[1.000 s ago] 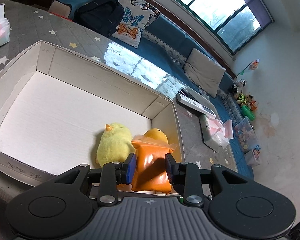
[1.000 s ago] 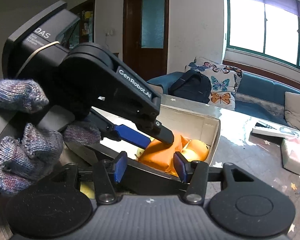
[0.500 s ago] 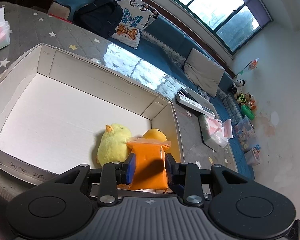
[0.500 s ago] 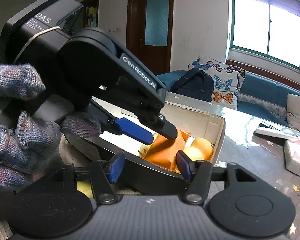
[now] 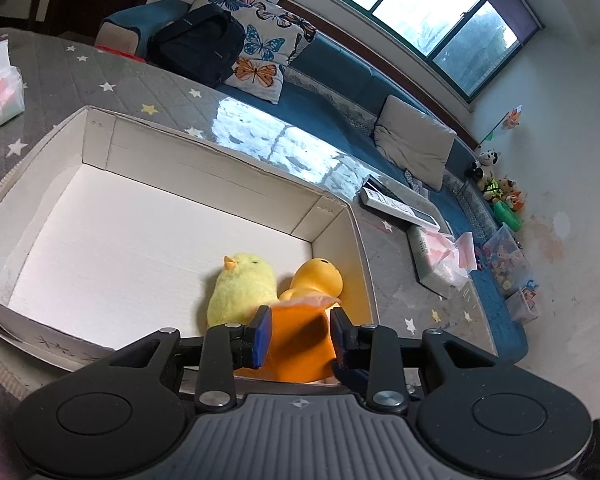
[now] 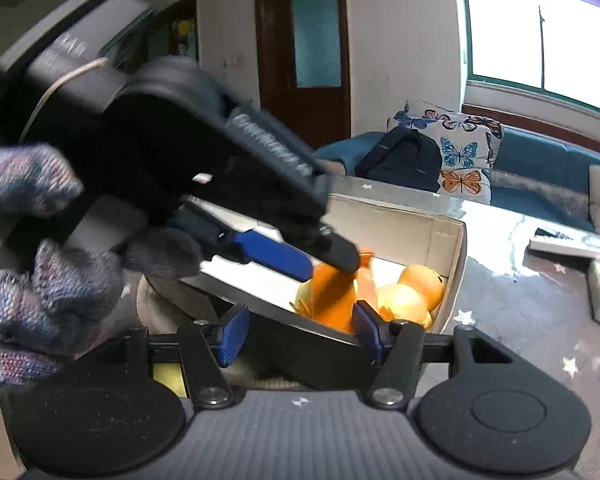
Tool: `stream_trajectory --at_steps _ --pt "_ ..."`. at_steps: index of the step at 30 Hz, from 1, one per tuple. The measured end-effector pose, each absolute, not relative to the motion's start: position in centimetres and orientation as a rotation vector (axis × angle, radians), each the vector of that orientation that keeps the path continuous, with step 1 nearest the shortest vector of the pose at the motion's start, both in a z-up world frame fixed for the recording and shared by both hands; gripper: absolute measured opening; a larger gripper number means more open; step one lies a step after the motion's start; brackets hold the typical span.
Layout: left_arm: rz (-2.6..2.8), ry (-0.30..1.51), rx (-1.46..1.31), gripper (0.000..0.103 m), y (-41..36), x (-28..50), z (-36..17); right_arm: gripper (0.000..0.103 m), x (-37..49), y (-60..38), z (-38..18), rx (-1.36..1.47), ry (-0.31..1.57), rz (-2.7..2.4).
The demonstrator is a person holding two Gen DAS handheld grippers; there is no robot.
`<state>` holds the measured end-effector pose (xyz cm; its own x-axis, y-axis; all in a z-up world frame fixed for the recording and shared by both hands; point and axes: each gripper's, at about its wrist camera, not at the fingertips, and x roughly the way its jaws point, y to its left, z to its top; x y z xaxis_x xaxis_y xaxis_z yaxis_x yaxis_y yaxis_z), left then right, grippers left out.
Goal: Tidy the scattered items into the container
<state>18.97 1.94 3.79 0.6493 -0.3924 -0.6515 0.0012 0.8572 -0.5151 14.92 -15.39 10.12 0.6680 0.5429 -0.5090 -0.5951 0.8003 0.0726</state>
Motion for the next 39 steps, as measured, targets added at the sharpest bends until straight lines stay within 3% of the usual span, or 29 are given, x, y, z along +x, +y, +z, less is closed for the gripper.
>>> stream_trajectory --at_steps 6,7,9,13,17,20,35,39 --pt "-0.224 0.839 -0.496 0.034 2.7 18.3 3.8 0.063 14.5 -15.9 10.4 -0.095 0.531 0.624" --pt "-0.22 0.836 -0.487 0.034 2.9 18.1 3.9 0.066 14.1 -16.0 10.6 -0.094 0.524 0.624" --pt "-0.209 0.831 -0.465 0.034 3.2 17.5 4.2 0.084 13.0 -16.1 10.8 -0.101 0.488 0.615" --pt "-0.204 0.815 -0.436 0.034 4.0 16.2 4.6 0.087 10.9 -16.6 10.9 -0.114 0.46 0.63" --pt "-0.198 0.804 -0.404 0.034 4.7 14.4 4.9 0.1 9.3 -16.9 10.8 -0.096 0.469 0.654" --pt "-0.201 0.803 -0.366 0.034 5.0 12.9 4.8 0.103 8.2 -16.8 10.9 -0.093 0.469 0.68" --pt "-0.229 0.914 -0.405 0.034 7.4 9.1 1.8 0.103 6.4 -12.2 7.8 -0.128 0.621 0.811" --pt "-0.245 0.936 -0.449 0.035 7.6 9.0 1.0 0.096 6.5 -10.9 7.0 -0.15 0.659 0.815"
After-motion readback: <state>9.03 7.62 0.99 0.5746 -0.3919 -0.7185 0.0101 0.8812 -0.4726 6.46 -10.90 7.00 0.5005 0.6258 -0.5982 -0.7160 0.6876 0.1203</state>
